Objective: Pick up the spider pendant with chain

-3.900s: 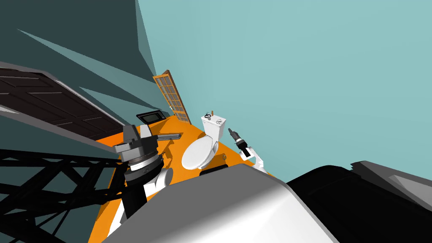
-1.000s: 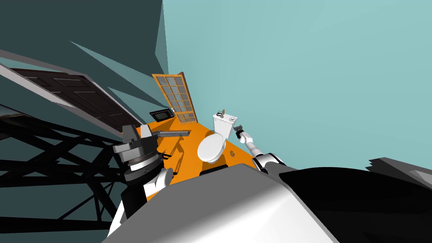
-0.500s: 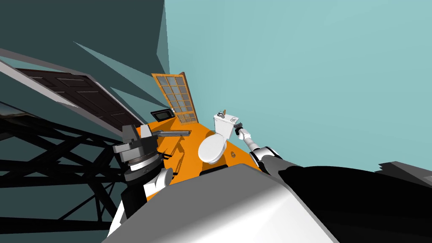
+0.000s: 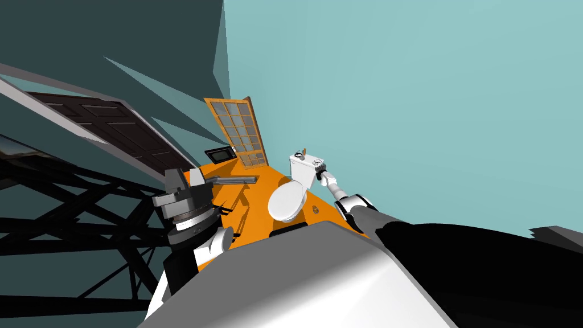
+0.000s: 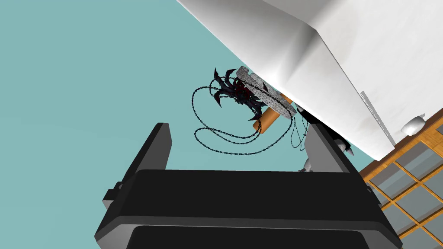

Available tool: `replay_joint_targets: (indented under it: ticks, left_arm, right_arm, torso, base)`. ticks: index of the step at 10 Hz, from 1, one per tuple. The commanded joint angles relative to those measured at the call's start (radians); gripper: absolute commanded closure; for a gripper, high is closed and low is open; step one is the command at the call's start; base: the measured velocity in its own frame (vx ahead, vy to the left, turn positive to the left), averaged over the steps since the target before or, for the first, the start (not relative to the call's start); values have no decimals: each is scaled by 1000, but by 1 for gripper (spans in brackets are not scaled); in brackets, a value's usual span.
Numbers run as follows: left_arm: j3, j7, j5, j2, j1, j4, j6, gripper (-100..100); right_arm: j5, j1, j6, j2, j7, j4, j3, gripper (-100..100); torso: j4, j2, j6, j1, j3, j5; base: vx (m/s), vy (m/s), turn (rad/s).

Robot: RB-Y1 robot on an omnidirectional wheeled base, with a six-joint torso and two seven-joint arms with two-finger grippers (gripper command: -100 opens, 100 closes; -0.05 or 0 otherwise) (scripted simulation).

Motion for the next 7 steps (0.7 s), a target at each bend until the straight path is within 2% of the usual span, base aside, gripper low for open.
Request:
replay_joint_targets:
  ticks: [1, 2, 5, 6, 7]
  left_arm:
    - [0, 0, 0, 0, 0, 0, 0, 0]
    - [0, 0, 0, 0, 0, 0, 0, 0]
    - [0, 0, 0, 0, 0, 0, 0, 0]
    - [0, 0, 0, 0, 0, 0, 0, 0]
    - [0, 0, 0, 0, 0, 0, 0, 0]
  right_arm:
    - [6, 30, -19, -22, -16, -5, -27, -100]
    - [6, 30, -19, -22, -16, -5, -27, -100]
    - [23, 121, -75, -87, -65, -22, -110, -100]
    - [40, 121, -75, -87, -65, -22, -110, -100]
    - [29, 151, -94, -109, -82, -27, -137, -100]
  torso:
    - [0, 0, 0, 0, 0, 0]
    - [0, 0, 0, 2, 0, 0]
    - [0, -1, -1, 4, -1, 1]
    - [0, -2, 0, 5, -1, 1]
    - [0, -1, 0, 3, -1, 1]
  base:
    - [16, 38, 134]
    - [24, 37, 76]
    - [43, 66, 182]
    - [37, 55, 44]
    - [25, 43, 119]
